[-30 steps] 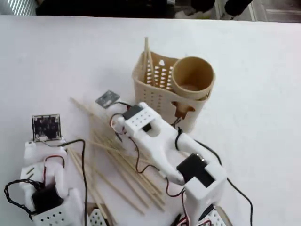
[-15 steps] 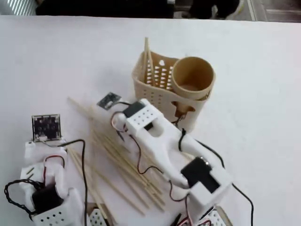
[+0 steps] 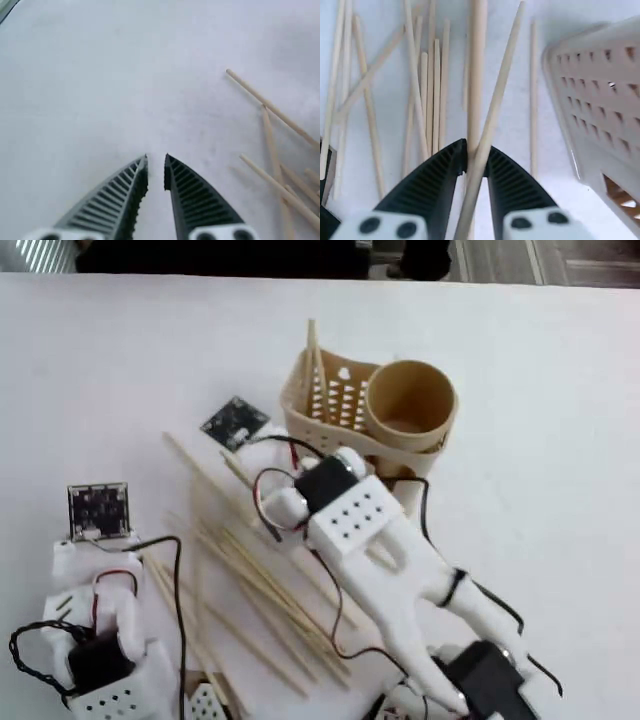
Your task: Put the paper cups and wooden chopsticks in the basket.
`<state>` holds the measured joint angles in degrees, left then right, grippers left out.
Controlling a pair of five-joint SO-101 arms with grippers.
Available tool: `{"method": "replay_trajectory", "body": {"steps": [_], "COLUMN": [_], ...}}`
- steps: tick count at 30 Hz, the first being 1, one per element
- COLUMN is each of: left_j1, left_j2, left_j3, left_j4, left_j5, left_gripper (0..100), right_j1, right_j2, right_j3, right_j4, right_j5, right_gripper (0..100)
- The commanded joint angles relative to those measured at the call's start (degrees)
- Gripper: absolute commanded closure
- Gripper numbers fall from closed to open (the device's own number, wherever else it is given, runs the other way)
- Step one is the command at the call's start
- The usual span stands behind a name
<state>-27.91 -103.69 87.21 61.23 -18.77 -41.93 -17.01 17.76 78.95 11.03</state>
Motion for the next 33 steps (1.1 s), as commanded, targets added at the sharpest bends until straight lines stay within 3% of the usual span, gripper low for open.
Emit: {"method": "replay_trajectory", "body": {"steps": [1, 13, 18, 25, 33], "left_j1": [-0.48, -0.48, -0.48, -0.48, -0.48], "left_j2": [-0.75, -0.75, -0.75, -0.75, -0.75], "left_j3": [-0.35, -0.35, -0.35, -0.35, -0.35], "left_j4": [-1.23, -1.23, -1.23, -1.23, -1.23], "left_j5": [0.09, 0.09, 0.09, 0.09, 0.09], "left_gripper": [92, 92, 92, 92, 92], "right_j1": [-0.4, -1.19, -1.19, -0.75, 10.68], "right_j2": [-7.6, -18.51, -22.37, -26.95, -27.03], "right_j3": [-3.69, -12.66, -13.98, -13.89, -12.31], "right_j4": [0.31, -1.36, -6.37, -16.48, -33.27], "right_j5": [0.53, -3.96, -8.09, -7.91, -8.26], "right_gripper": [98.1, 98.1, 98.1, 98.1, 98.1]}}
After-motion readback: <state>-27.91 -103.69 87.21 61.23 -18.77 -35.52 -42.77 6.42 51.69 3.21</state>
